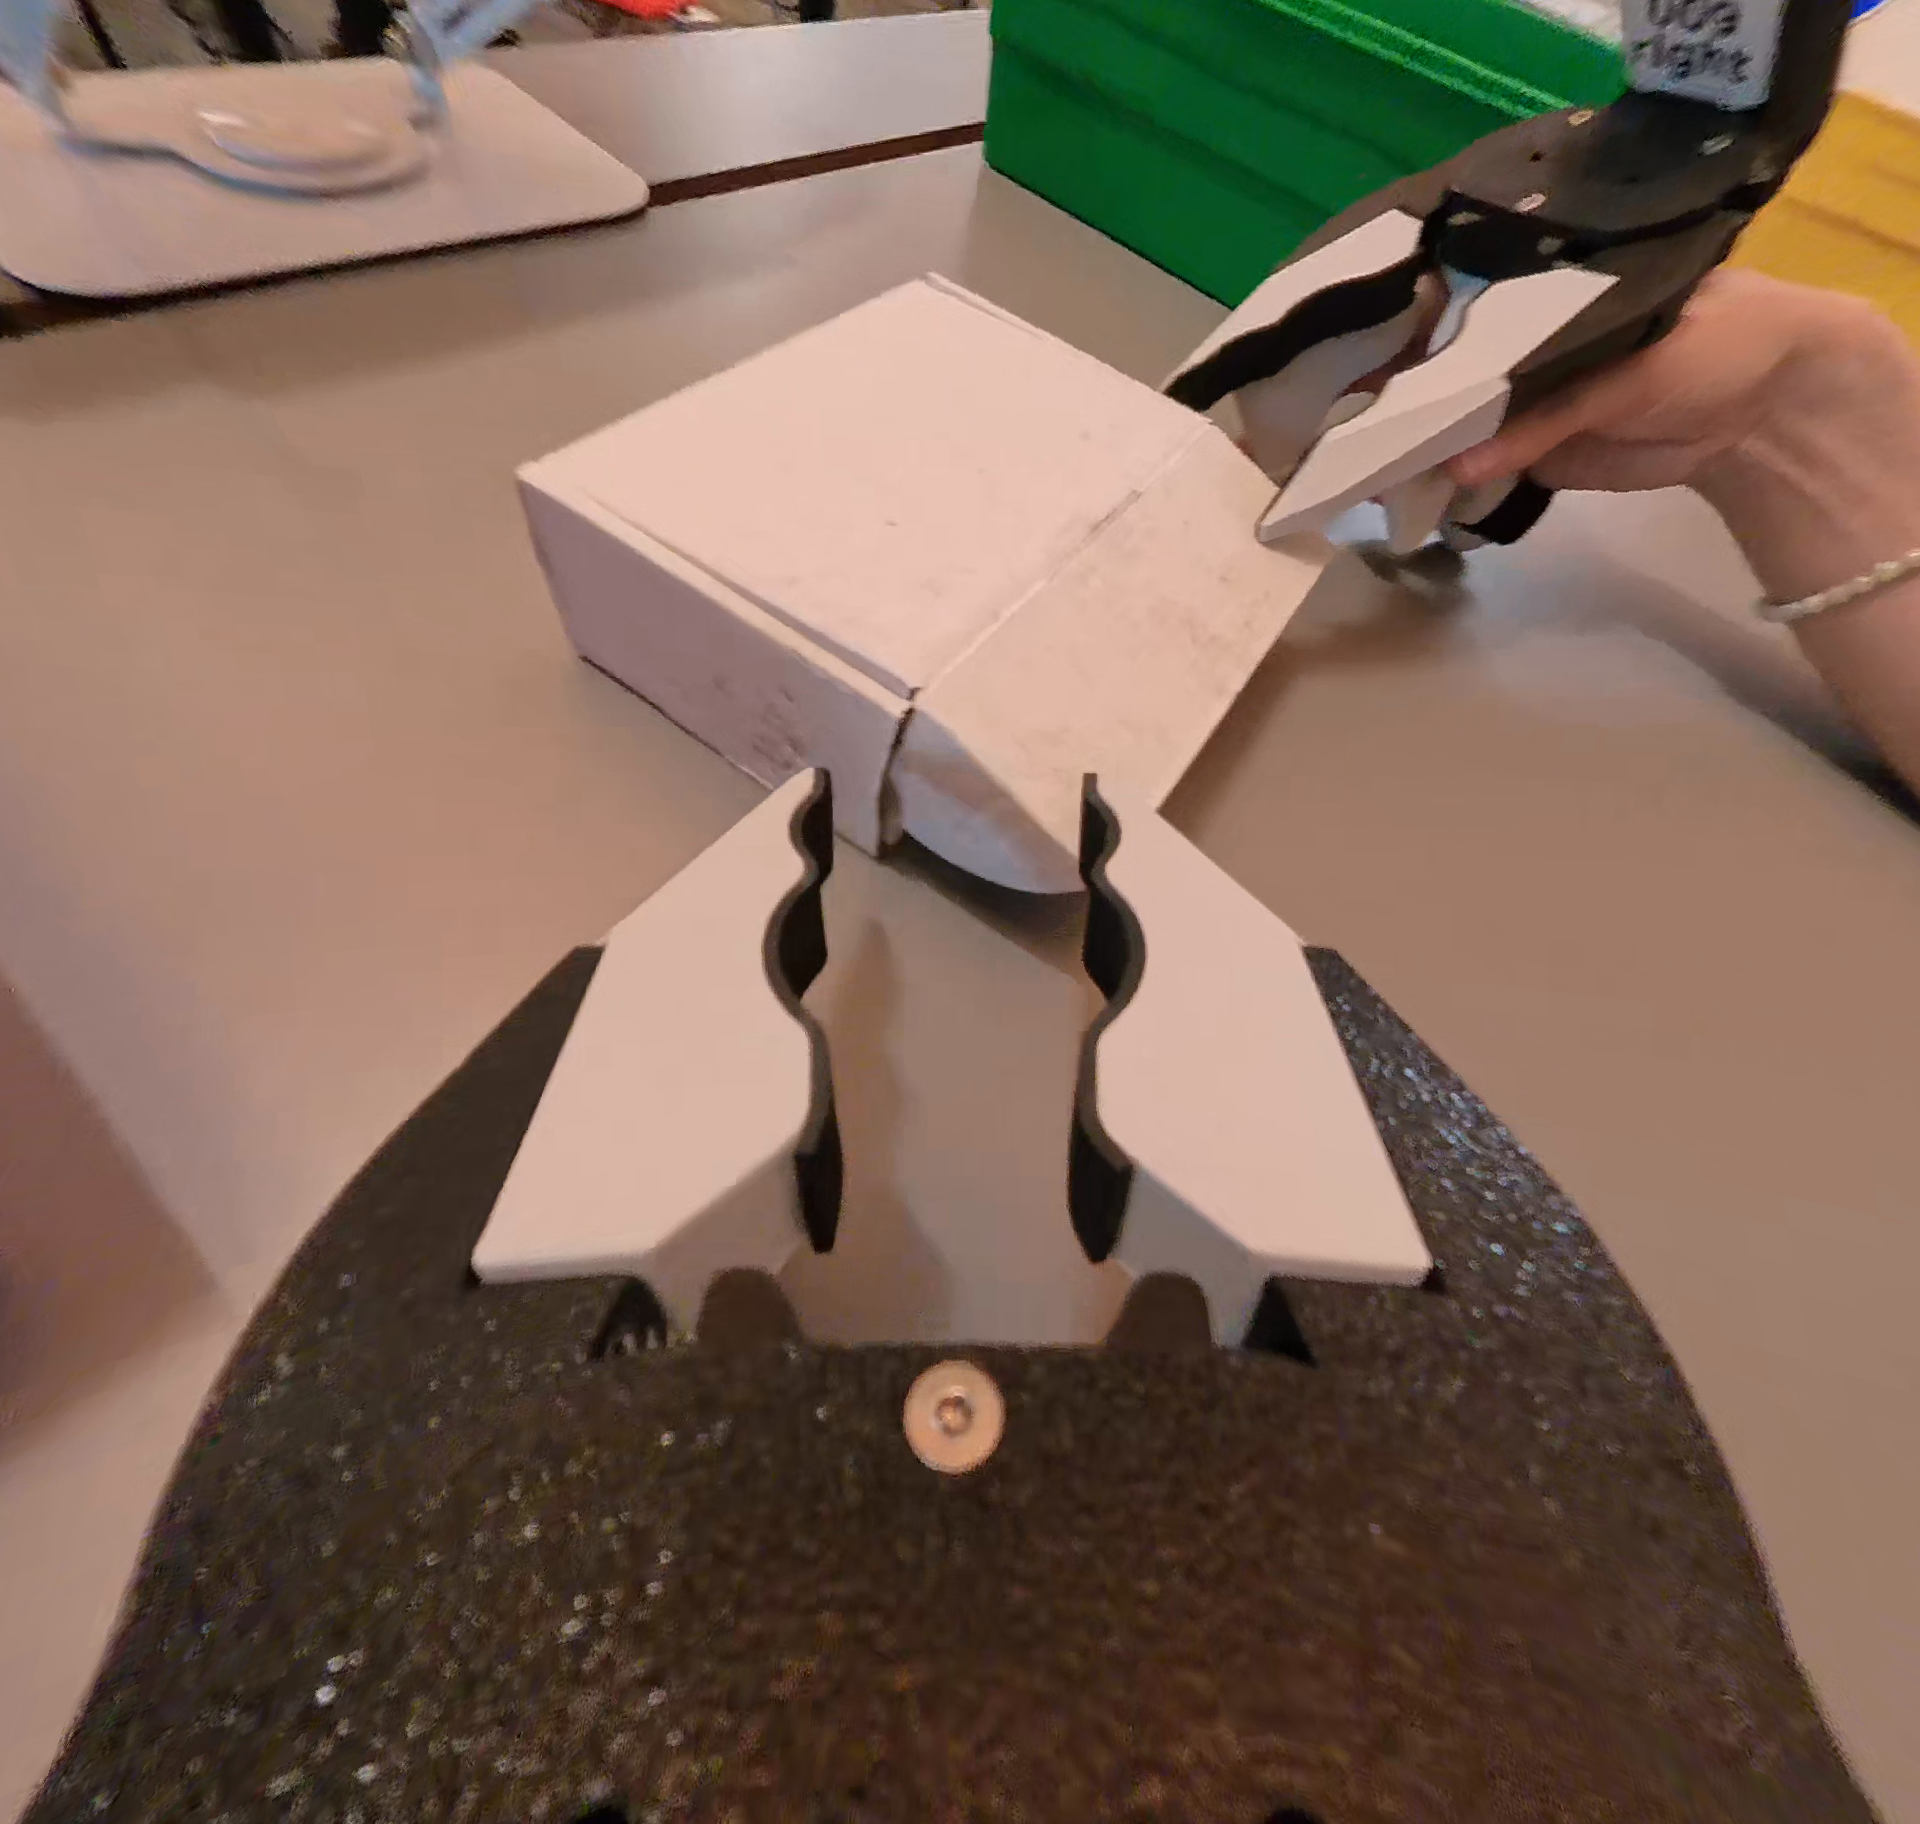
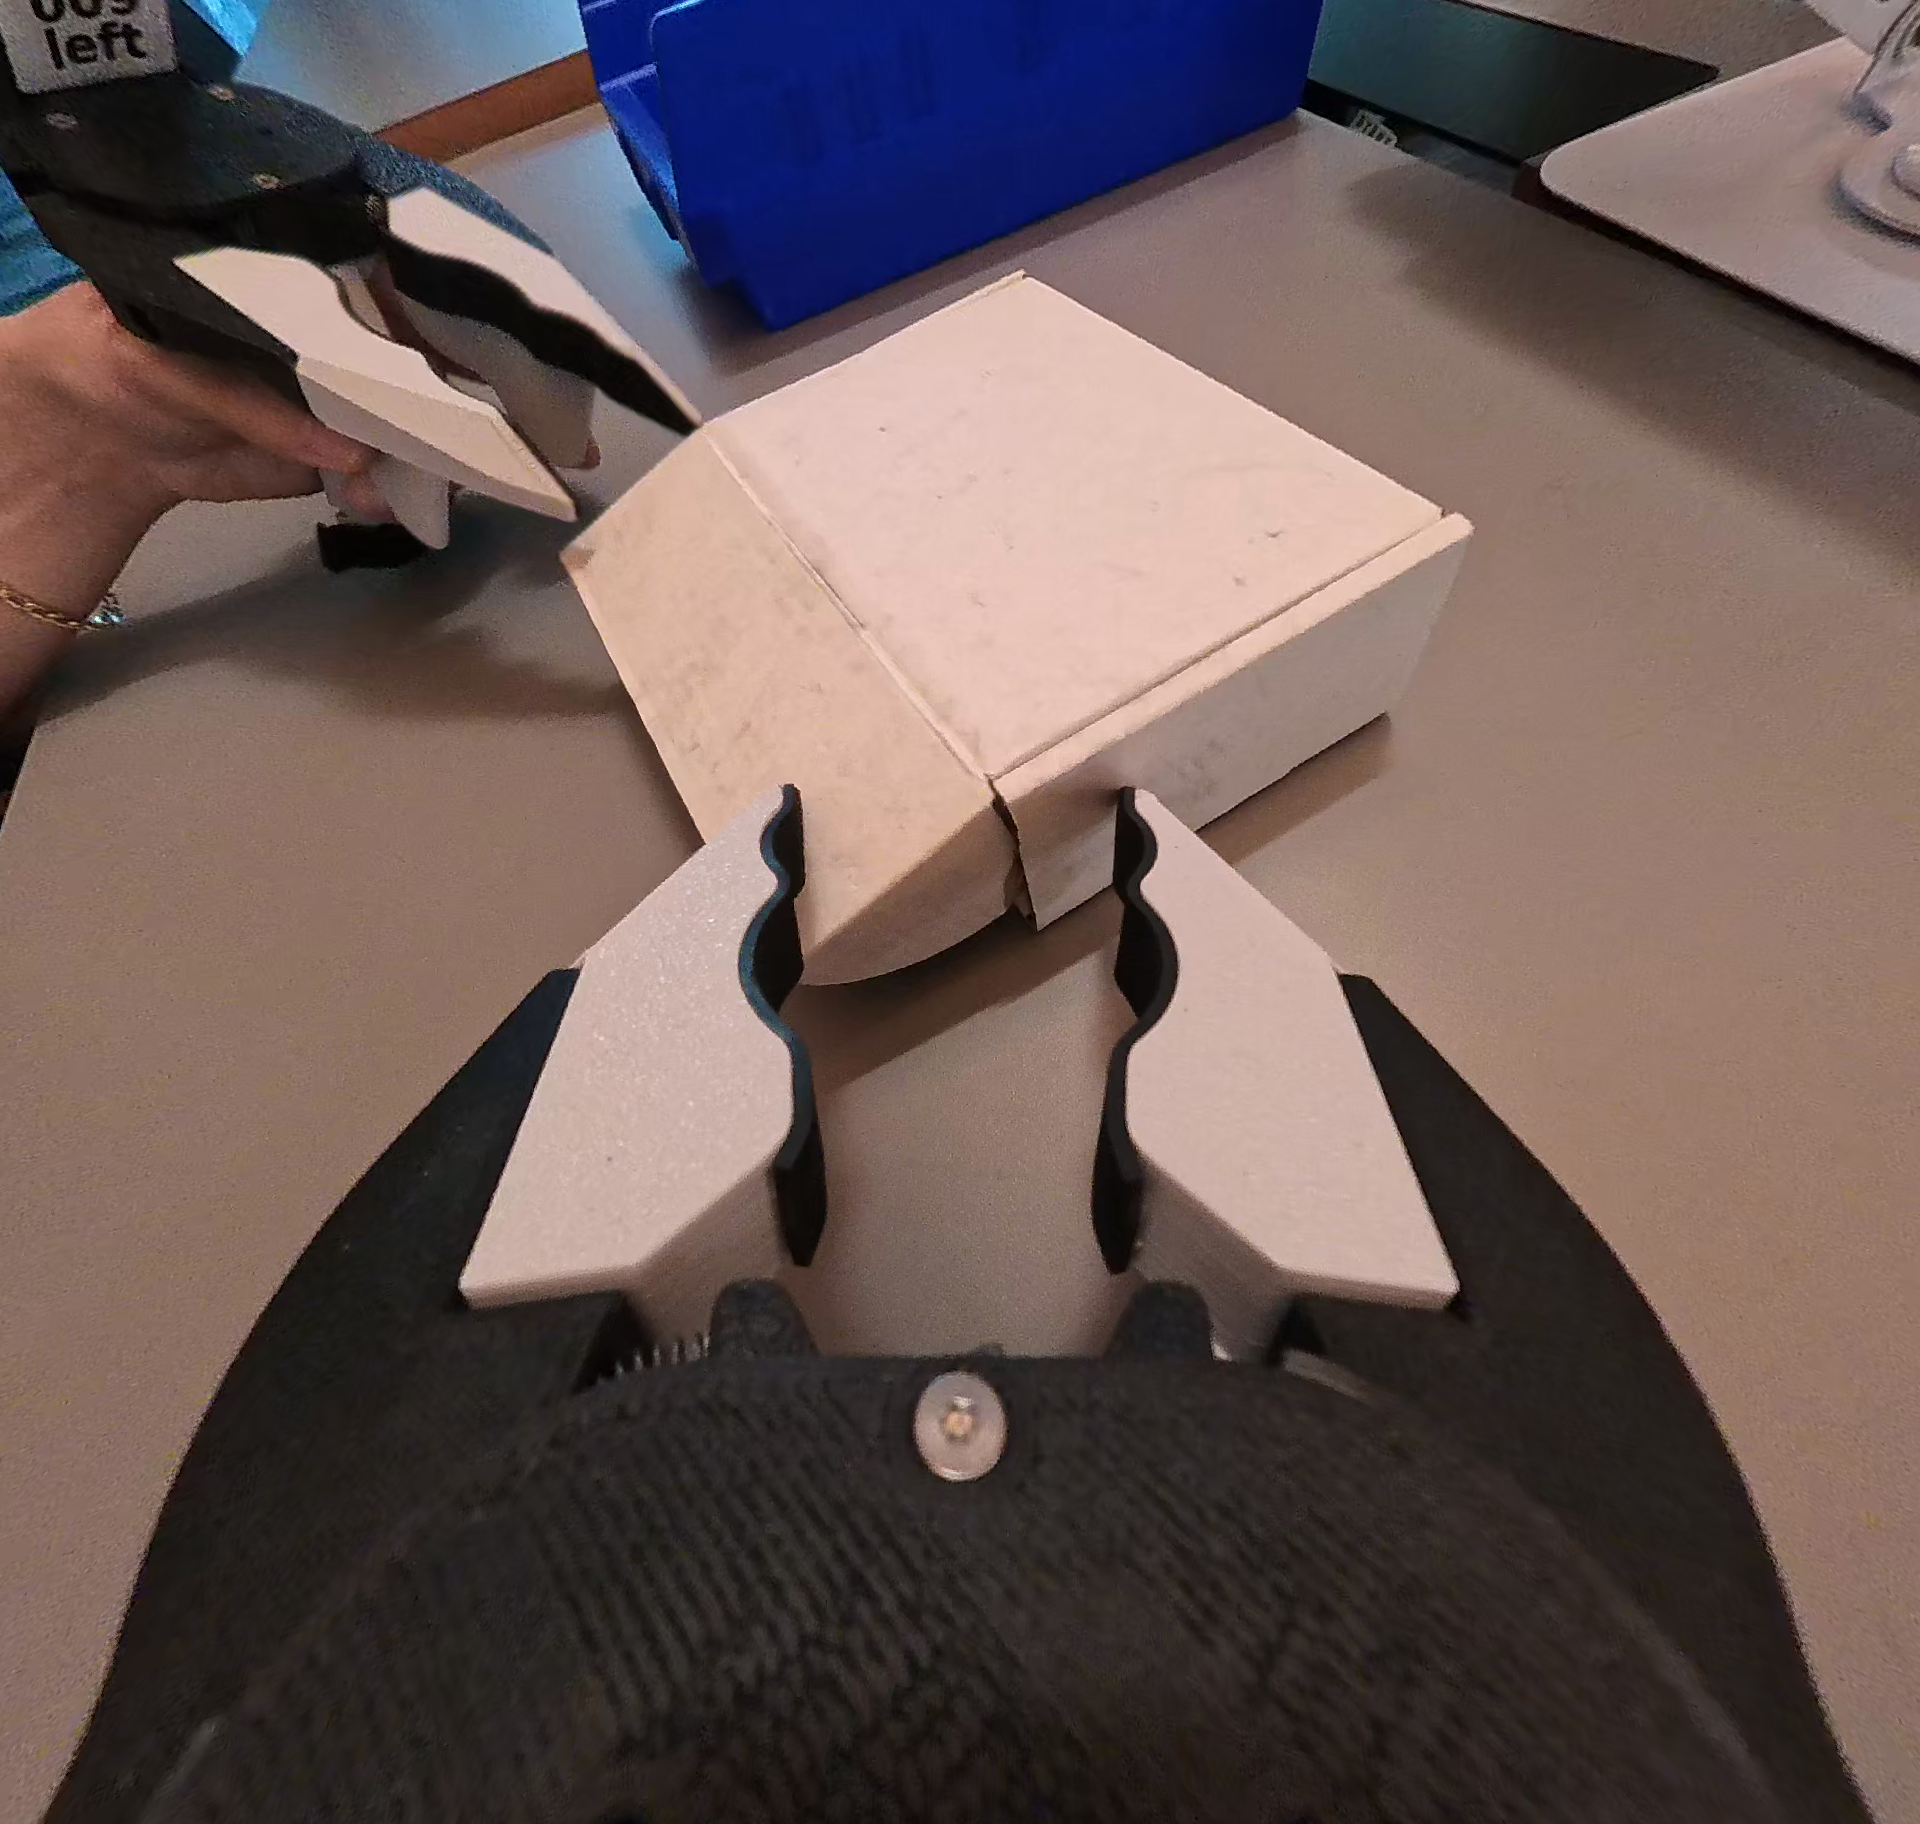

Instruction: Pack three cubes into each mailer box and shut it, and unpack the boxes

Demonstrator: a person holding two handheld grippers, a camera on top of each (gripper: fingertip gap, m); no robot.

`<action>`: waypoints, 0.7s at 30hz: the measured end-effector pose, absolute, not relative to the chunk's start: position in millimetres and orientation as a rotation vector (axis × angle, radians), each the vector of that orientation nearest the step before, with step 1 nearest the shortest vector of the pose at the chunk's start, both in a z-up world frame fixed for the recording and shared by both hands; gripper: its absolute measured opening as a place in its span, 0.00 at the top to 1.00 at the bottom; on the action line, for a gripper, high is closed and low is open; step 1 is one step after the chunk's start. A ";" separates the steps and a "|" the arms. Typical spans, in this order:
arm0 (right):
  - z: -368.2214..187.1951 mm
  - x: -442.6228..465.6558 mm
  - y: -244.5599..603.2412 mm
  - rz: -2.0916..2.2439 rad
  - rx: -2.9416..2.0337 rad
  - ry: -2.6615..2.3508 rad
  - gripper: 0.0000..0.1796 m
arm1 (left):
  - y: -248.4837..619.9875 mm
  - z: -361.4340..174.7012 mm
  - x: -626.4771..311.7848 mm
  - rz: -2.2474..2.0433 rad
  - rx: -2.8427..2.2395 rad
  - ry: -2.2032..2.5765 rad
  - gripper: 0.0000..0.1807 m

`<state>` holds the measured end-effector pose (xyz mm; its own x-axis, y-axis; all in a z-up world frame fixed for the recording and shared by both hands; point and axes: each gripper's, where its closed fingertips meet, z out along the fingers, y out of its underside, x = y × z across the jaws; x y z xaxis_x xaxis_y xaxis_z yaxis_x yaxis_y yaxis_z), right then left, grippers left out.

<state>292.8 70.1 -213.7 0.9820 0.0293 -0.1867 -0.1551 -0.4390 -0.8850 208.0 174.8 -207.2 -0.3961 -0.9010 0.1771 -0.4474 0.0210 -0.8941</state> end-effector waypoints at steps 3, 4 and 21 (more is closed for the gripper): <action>-213.4 292.7 69.9 0.203 -2.015 0.086 0.67 | 174.2 -215.1 210.8 -1.300 -1.318 1.927 0.70; -213.5 292.3 70.0 0.203 -2.016 0.083 0.67 | 171.0 -216.0 211.9 -1.324 -1.316 1.952 0.68; -213.9 292.8 70.3 0.180 -2.023 0.073 0.63 | 167.7 -222.2 226.7 -1.351 -1.320 2.038 0.71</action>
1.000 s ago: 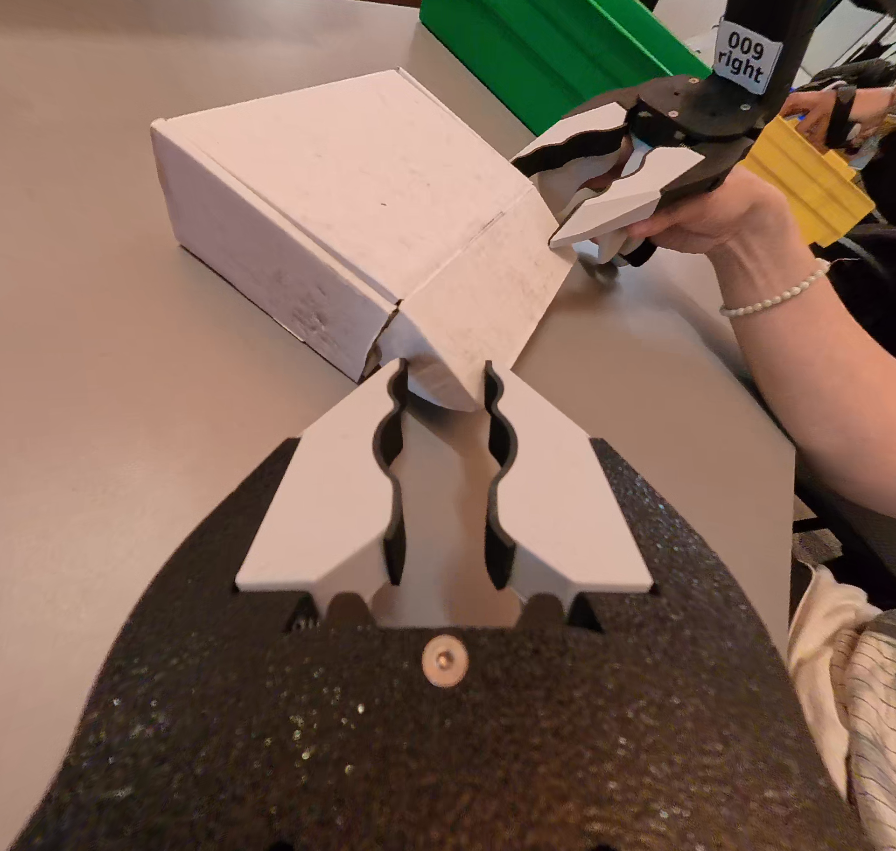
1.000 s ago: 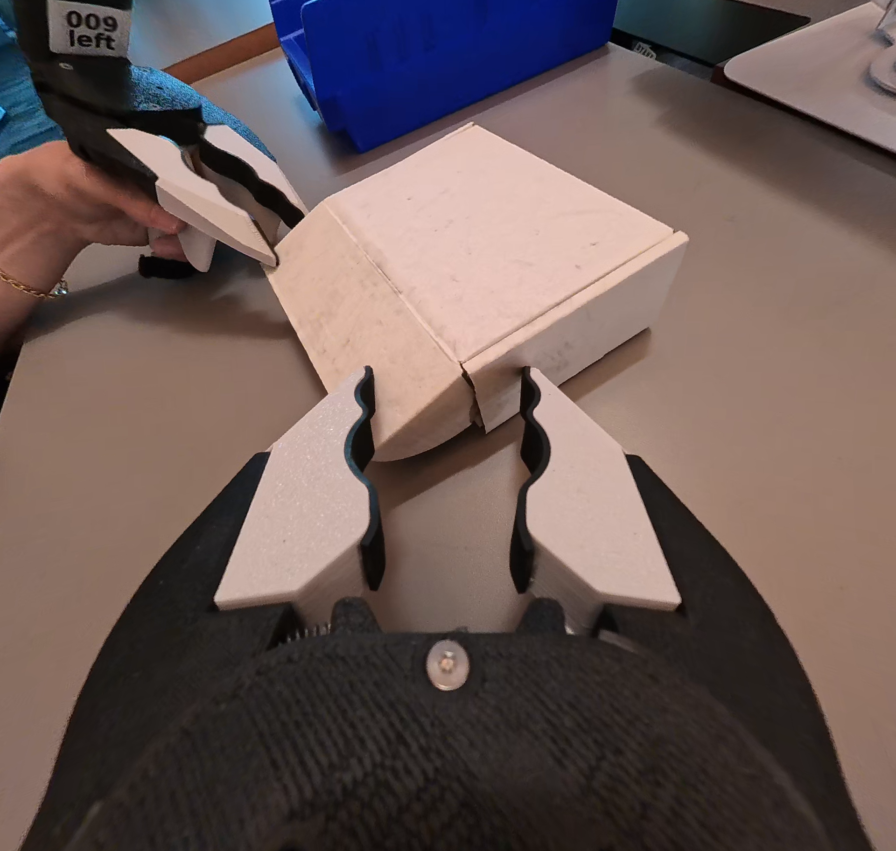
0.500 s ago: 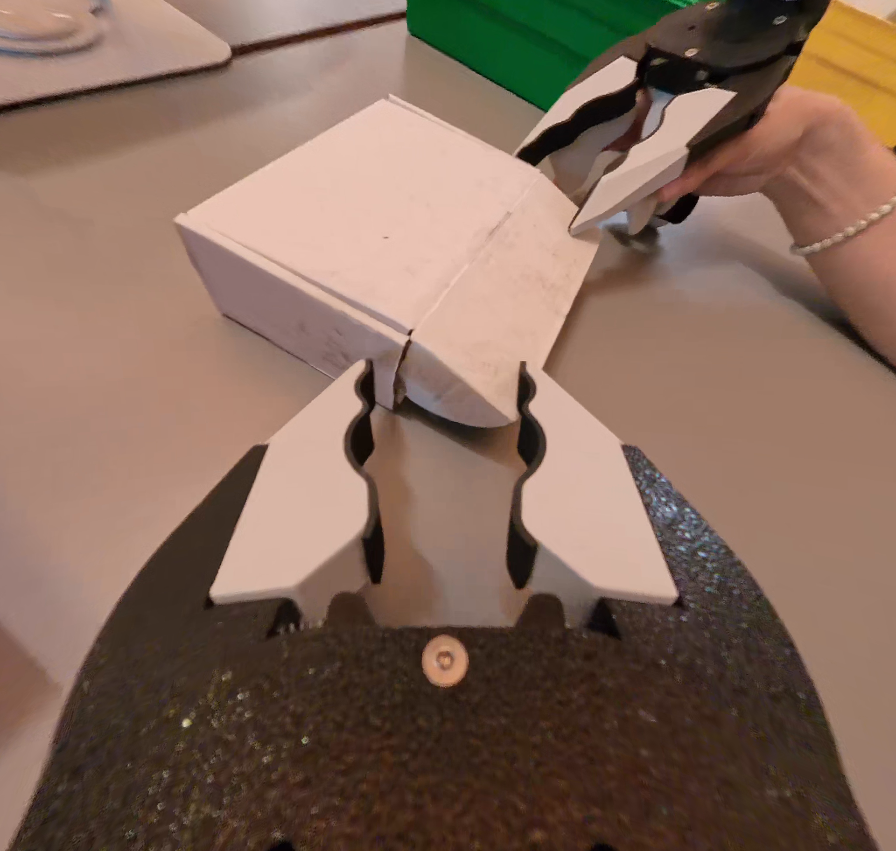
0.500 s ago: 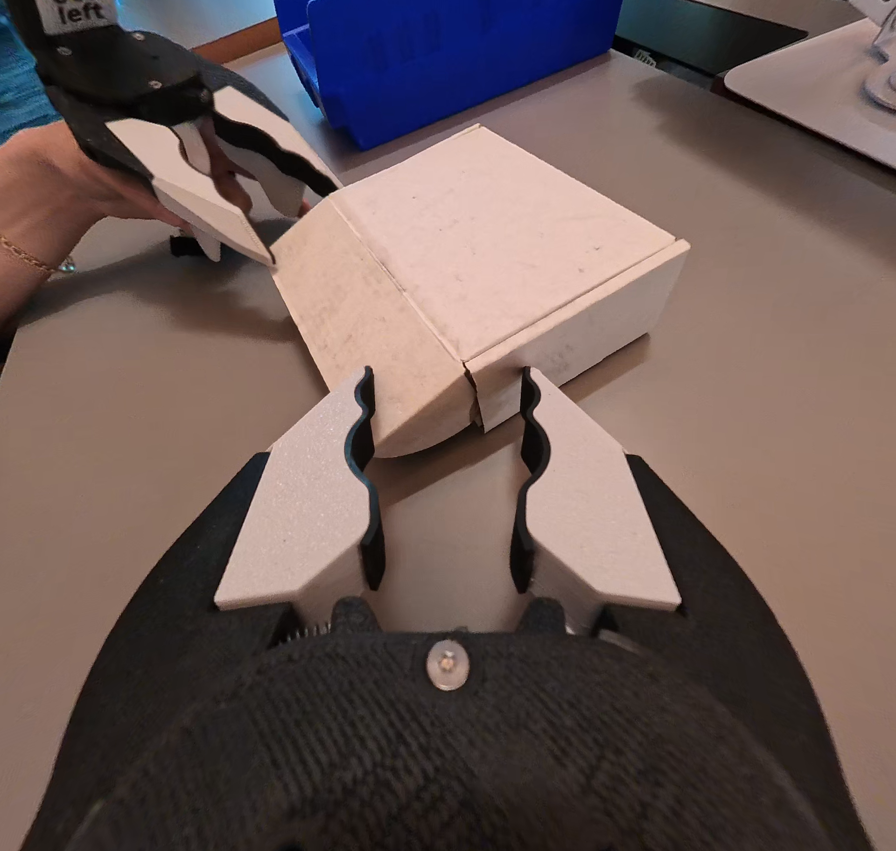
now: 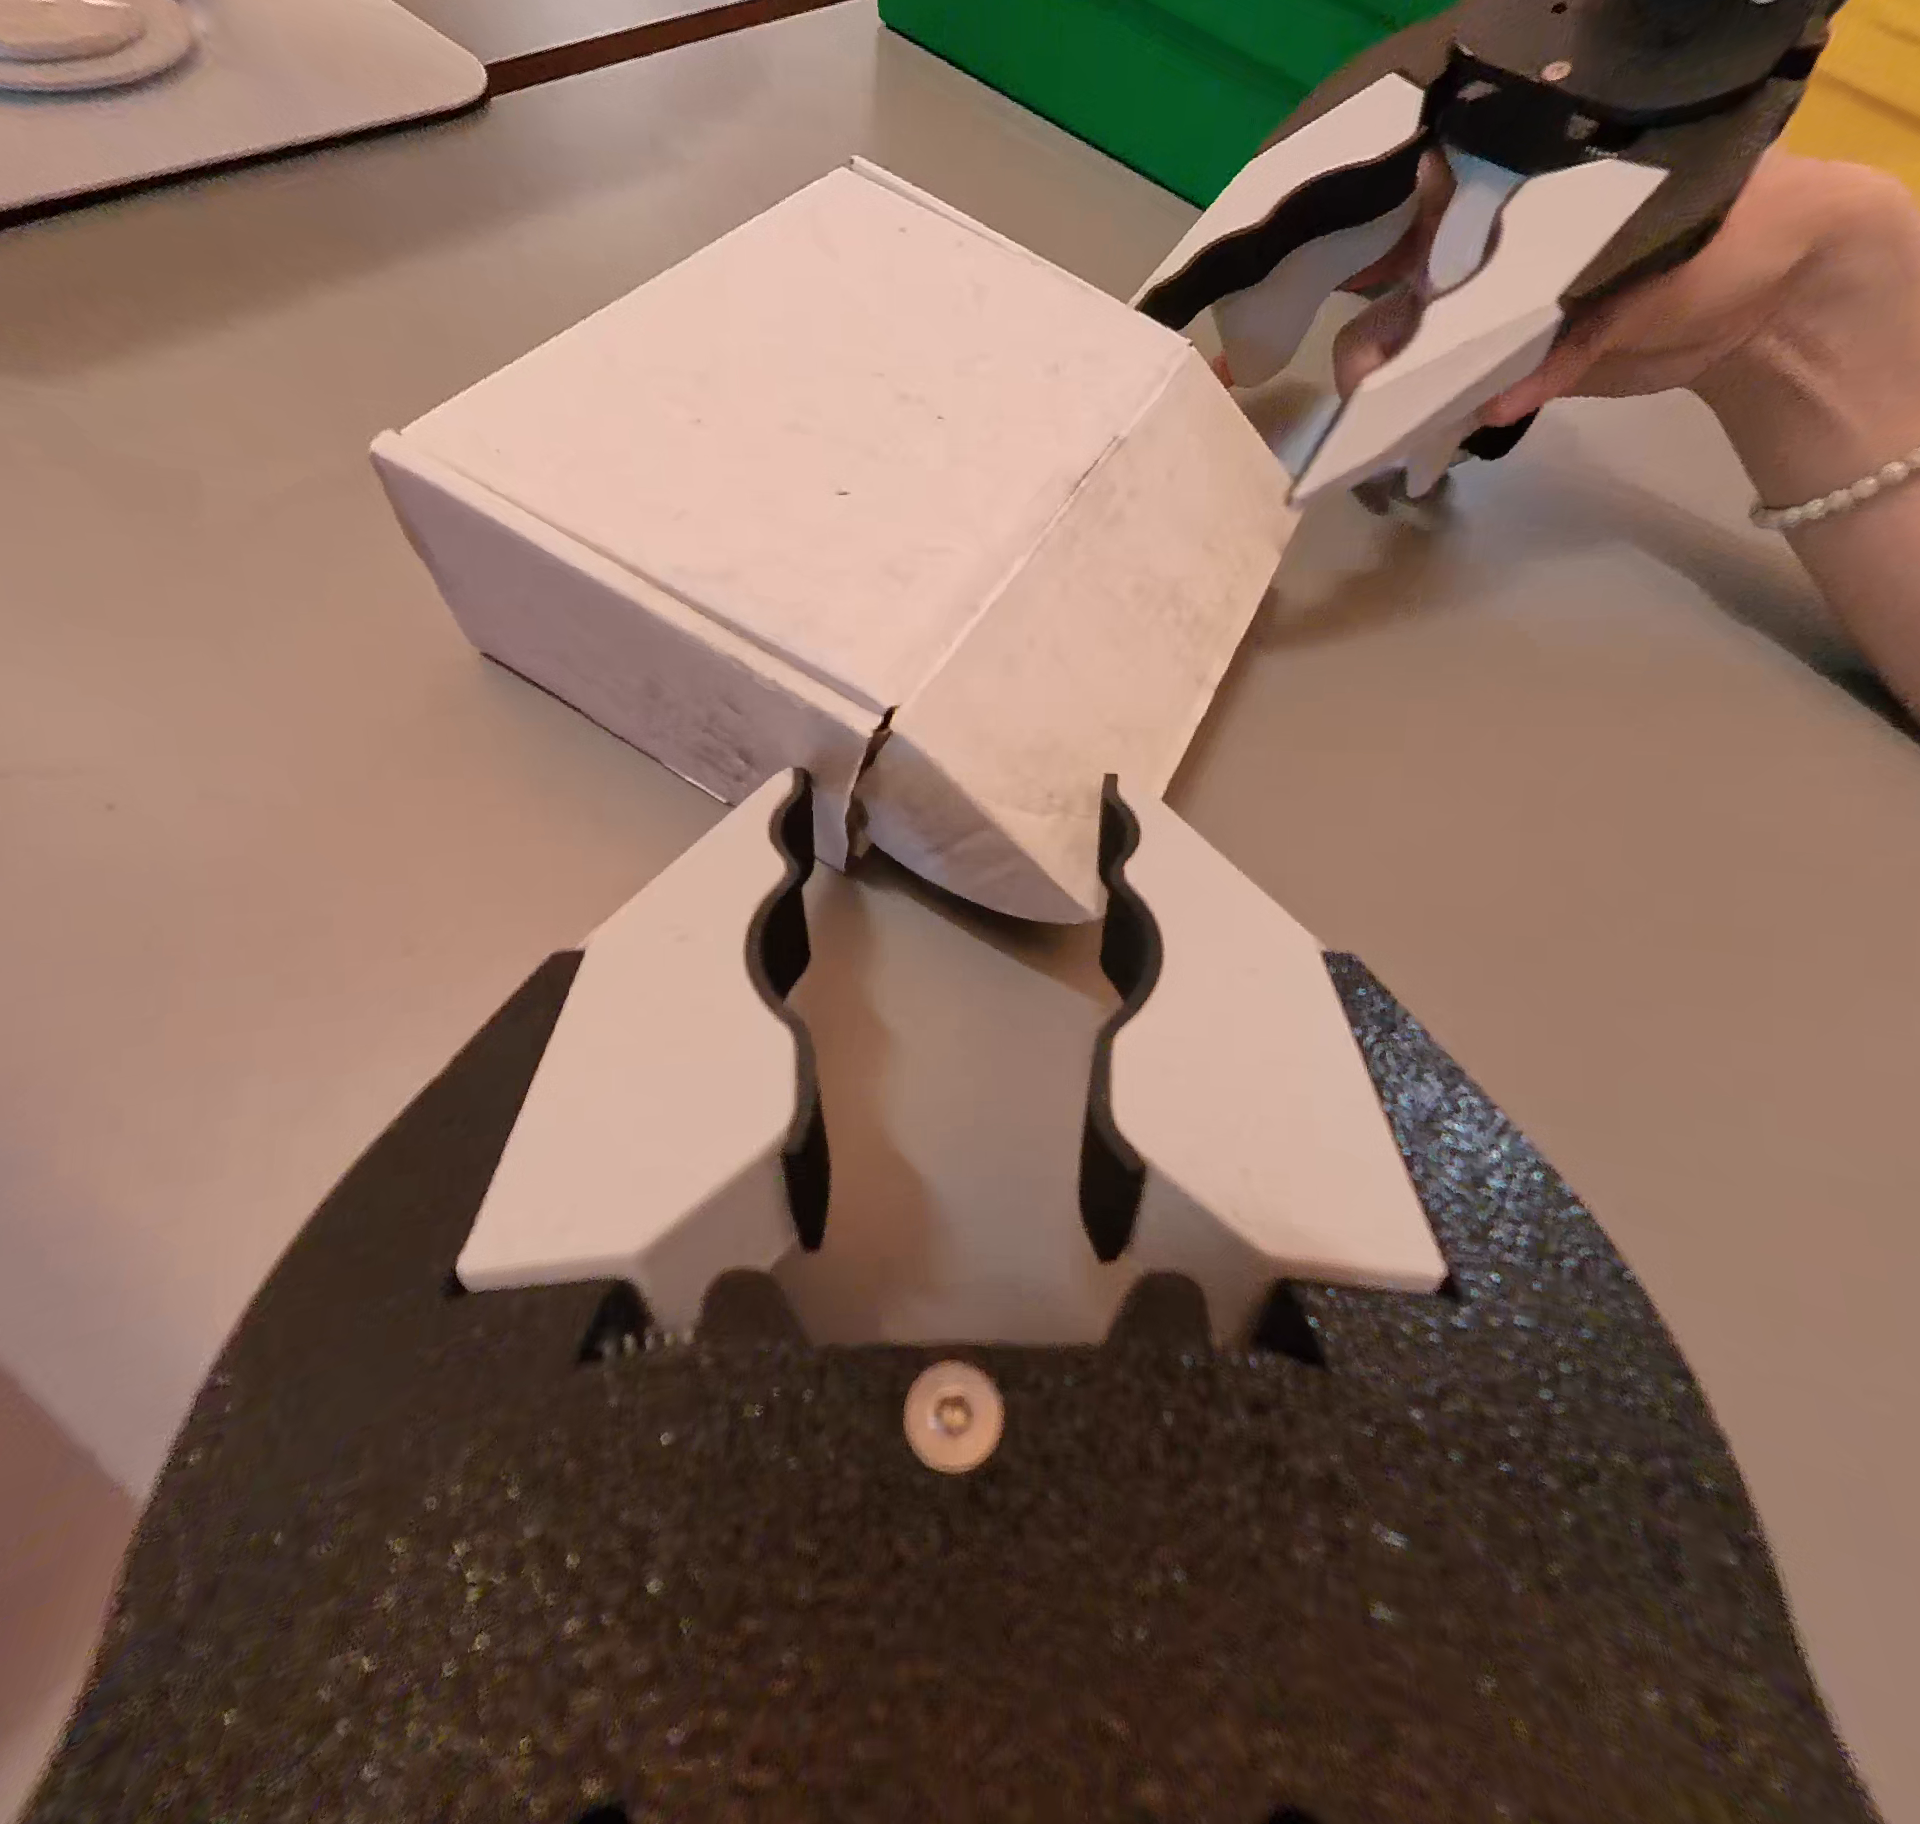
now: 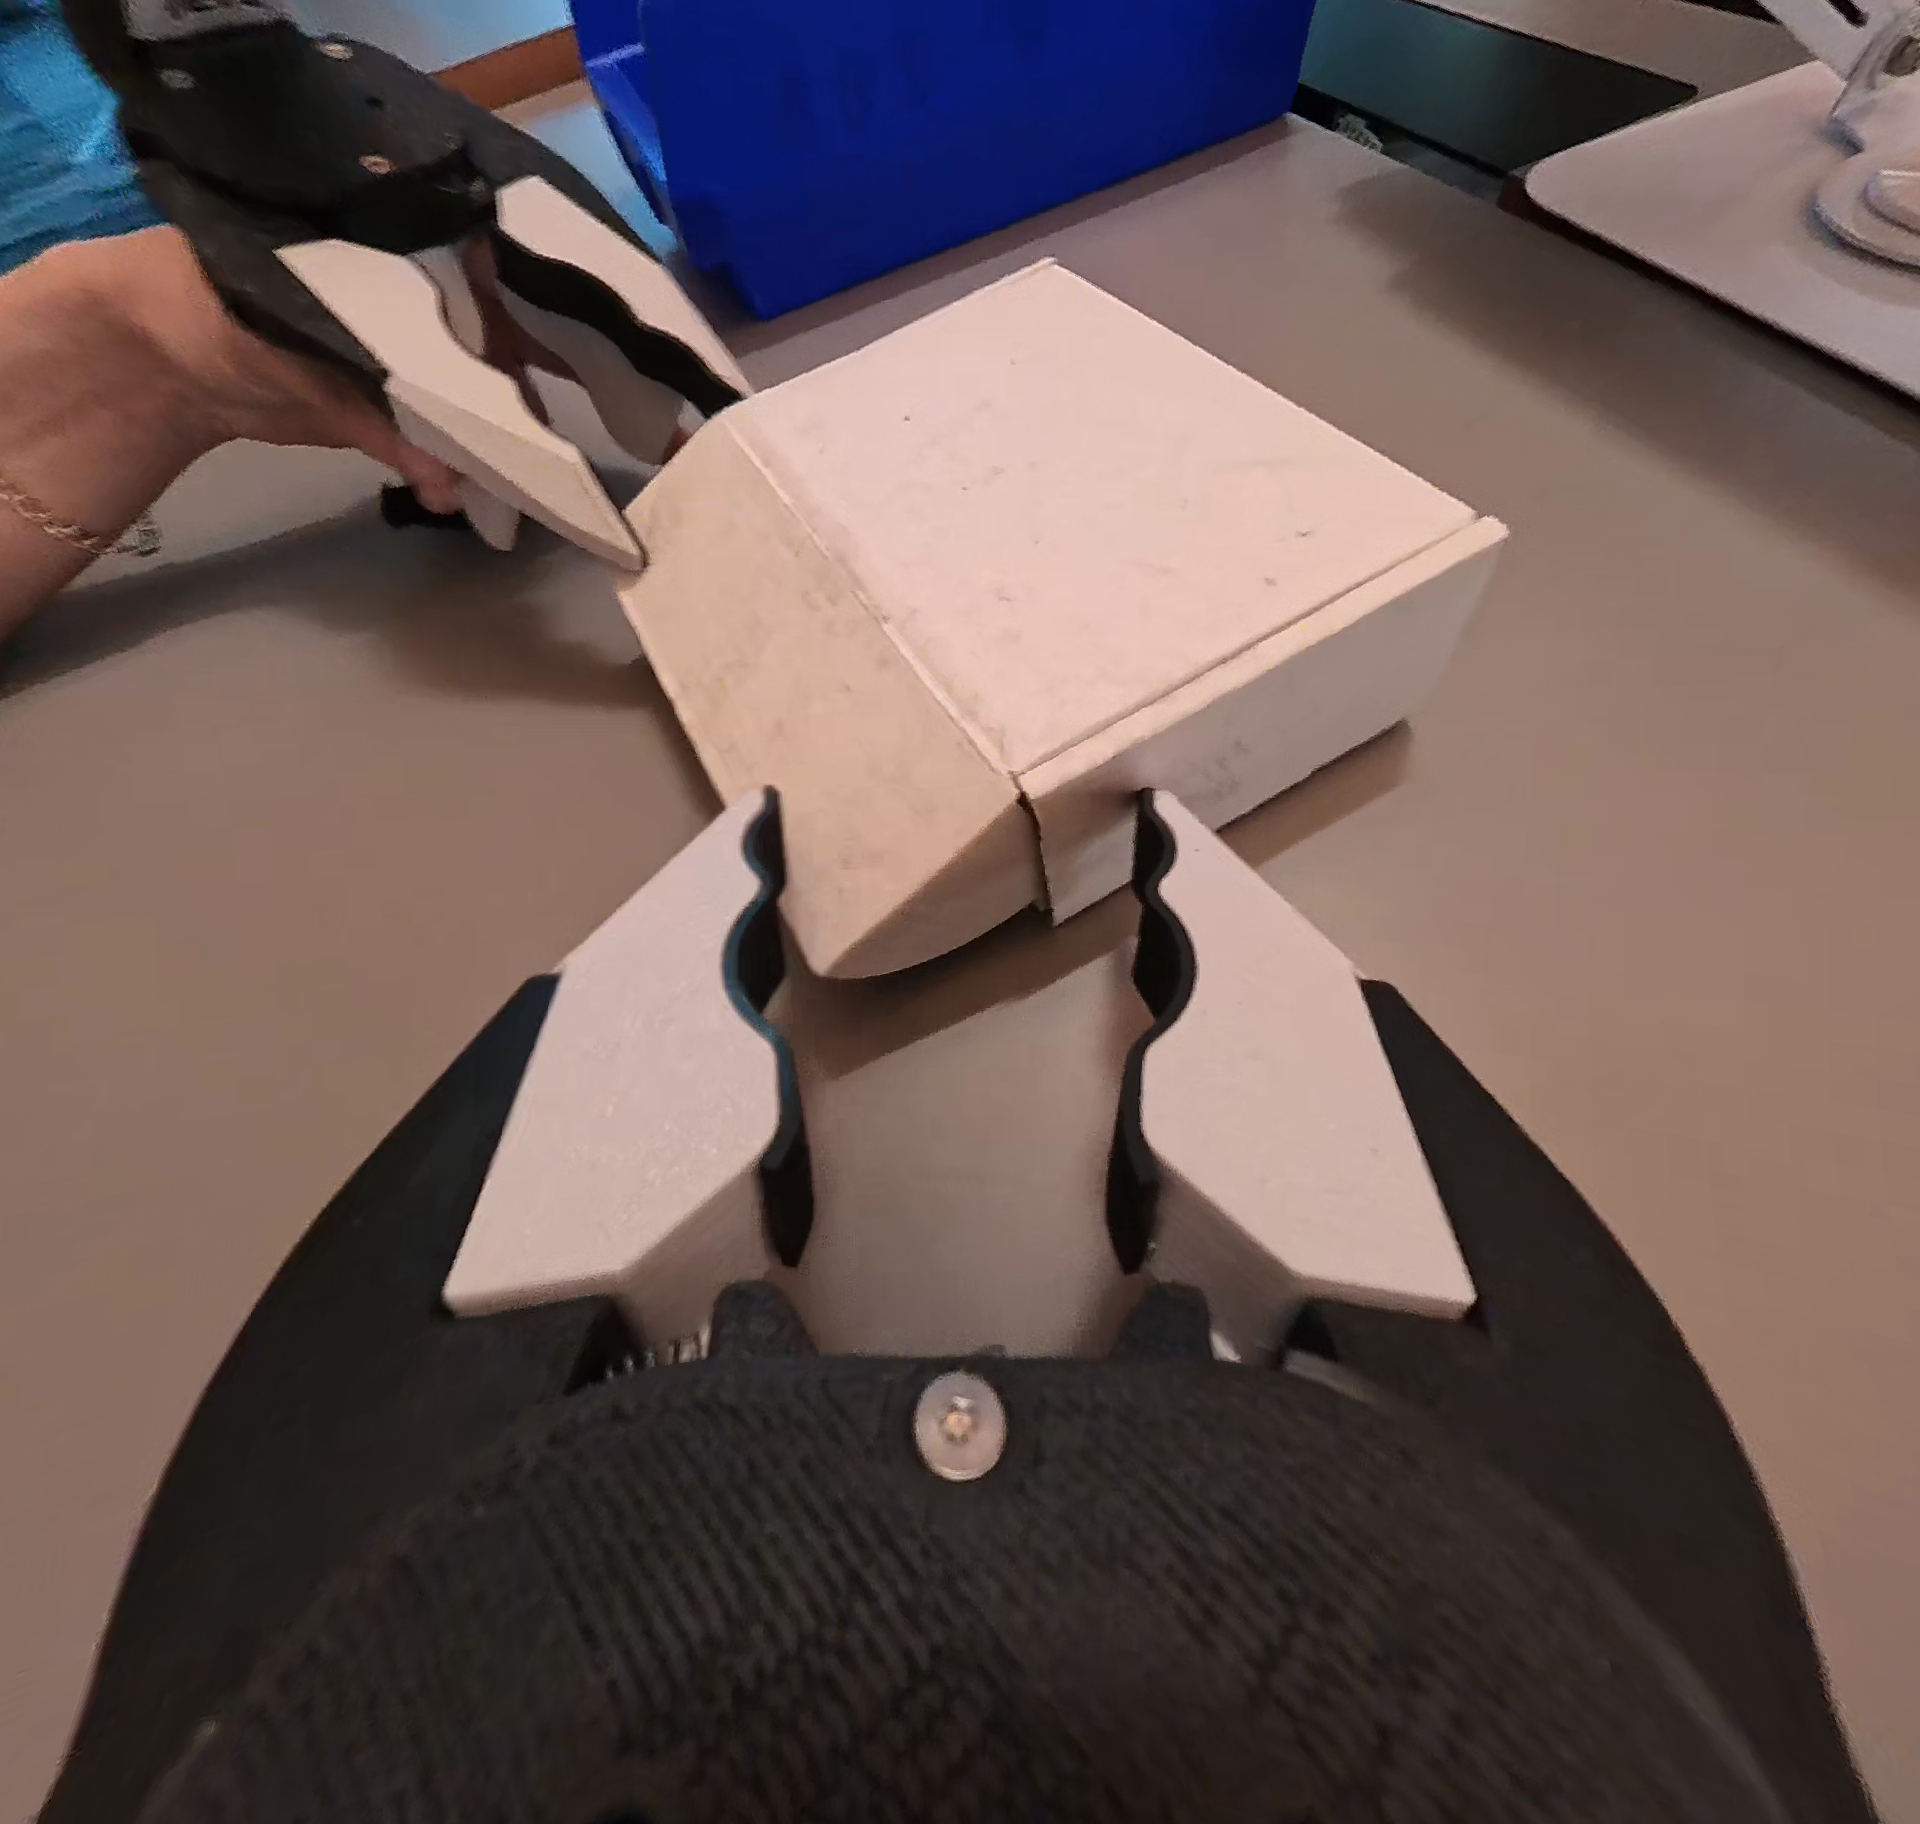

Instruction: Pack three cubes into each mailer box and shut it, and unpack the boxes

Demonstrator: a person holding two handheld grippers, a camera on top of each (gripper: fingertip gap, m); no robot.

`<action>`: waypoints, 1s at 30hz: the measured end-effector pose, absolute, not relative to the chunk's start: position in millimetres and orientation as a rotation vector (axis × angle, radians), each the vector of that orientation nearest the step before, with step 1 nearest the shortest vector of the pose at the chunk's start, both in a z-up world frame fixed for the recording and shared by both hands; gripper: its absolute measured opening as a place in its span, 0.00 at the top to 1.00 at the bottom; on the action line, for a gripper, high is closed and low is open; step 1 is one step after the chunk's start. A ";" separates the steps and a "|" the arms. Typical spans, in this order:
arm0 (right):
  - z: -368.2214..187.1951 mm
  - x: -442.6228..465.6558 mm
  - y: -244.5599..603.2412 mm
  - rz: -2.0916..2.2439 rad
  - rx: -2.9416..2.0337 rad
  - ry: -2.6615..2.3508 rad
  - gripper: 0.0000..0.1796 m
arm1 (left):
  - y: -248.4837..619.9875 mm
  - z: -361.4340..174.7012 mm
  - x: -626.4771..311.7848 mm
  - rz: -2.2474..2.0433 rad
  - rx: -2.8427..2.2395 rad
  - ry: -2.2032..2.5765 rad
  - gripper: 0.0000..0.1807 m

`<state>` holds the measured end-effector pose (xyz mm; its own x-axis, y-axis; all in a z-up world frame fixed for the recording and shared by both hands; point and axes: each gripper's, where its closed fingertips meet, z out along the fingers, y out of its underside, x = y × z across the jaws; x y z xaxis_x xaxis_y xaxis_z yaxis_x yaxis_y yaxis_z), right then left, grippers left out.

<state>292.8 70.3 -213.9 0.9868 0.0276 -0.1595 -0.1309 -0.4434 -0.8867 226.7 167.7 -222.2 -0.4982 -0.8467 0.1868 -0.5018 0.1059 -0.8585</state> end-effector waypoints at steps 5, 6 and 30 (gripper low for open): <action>-230.1 287.7 50.5 0.065 -2.150 -0.097 0.58 | 167.7 -222.7 226.5 -1.371 -1.334 2.047 0.71; -233.9 290.9 48.2 0.022 -2.174 -0.111 0.57 | 167.7 -222.8 226.4 -1.375 -1.335 2.050 0.71; -230.8 290.3 62.2 0.437 -2.117 0.111 0.69 | 172.1 -227.2 241.5 -1.407 -1.197 2.218 0.62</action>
